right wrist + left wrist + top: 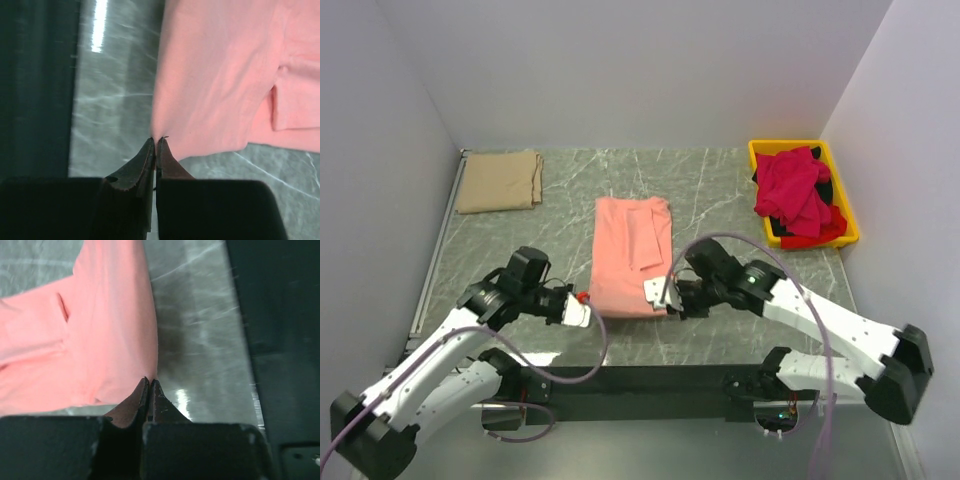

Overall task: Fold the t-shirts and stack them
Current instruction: Fold the tshirt

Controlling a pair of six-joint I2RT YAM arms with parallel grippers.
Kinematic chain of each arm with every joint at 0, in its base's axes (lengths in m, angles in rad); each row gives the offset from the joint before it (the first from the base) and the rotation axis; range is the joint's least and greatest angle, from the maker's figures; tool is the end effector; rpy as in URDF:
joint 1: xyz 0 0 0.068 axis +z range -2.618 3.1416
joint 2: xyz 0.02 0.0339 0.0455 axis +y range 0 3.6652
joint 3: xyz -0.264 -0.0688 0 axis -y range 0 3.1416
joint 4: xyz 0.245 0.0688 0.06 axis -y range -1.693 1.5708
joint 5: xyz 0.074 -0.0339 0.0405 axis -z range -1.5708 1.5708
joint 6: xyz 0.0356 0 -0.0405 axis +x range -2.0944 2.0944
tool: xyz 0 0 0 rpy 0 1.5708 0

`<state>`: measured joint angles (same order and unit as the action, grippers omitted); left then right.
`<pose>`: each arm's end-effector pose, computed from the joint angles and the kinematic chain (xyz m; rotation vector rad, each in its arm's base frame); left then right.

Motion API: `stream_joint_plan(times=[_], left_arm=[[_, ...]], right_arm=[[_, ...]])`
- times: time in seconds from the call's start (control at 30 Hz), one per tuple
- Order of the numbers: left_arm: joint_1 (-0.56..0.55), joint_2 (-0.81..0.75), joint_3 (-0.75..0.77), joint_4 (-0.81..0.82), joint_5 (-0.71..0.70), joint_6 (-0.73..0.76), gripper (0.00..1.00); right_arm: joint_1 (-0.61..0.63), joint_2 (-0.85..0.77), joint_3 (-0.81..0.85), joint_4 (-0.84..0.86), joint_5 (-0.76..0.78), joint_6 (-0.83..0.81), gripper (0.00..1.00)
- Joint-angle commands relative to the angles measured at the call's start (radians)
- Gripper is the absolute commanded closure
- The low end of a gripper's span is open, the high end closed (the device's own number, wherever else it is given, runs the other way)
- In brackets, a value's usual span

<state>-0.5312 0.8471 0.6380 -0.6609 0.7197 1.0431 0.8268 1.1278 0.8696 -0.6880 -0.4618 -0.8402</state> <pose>0.1280 -0.1024 0.2421 1.7957 1.3566 -0.6052 0.1380 0.1733 0.2616 -1.9454 1.5146 0.5726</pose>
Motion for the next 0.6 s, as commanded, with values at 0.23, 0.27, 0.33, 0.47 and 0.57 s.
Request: stream_joint_plan(times=[0.23, 0.27, 0.33, 0.47, 0.57], left_arm=[[-0.043, -0.169, 0.121, -0.284, 0.124, -0.127, 1.00], [-0.041, -0.166, 0.133, -0.264, 0.086, -0.177, 1.00], [-0.039, -0.146, 0.150, -0.270, 0.069, -0.172, 1.00], [-0.033, -0.103, 0.205, -0.177, 0.014, -0.207, 1.00], [0.002, -0.025, 0.259, -0.143, 0.038, -0.190, 1.00]], right_arm=[[0.106, -0.238, 0.054, -0.155, -0.048, 0.113, 1.00], [0.106, -0.224, 0.081, -0.154, -0.040, 0.115, 1.00], [0.097, -0.211, 0.103, -0.137, -0.003, 0.101, 1.00], [0.008, -0.156, 0.132, -0.130, -0.032, 0.043, 1.00], [-0.089, -0.093, 0.180, -0.151, -0.081, -0.028, 1.00]])
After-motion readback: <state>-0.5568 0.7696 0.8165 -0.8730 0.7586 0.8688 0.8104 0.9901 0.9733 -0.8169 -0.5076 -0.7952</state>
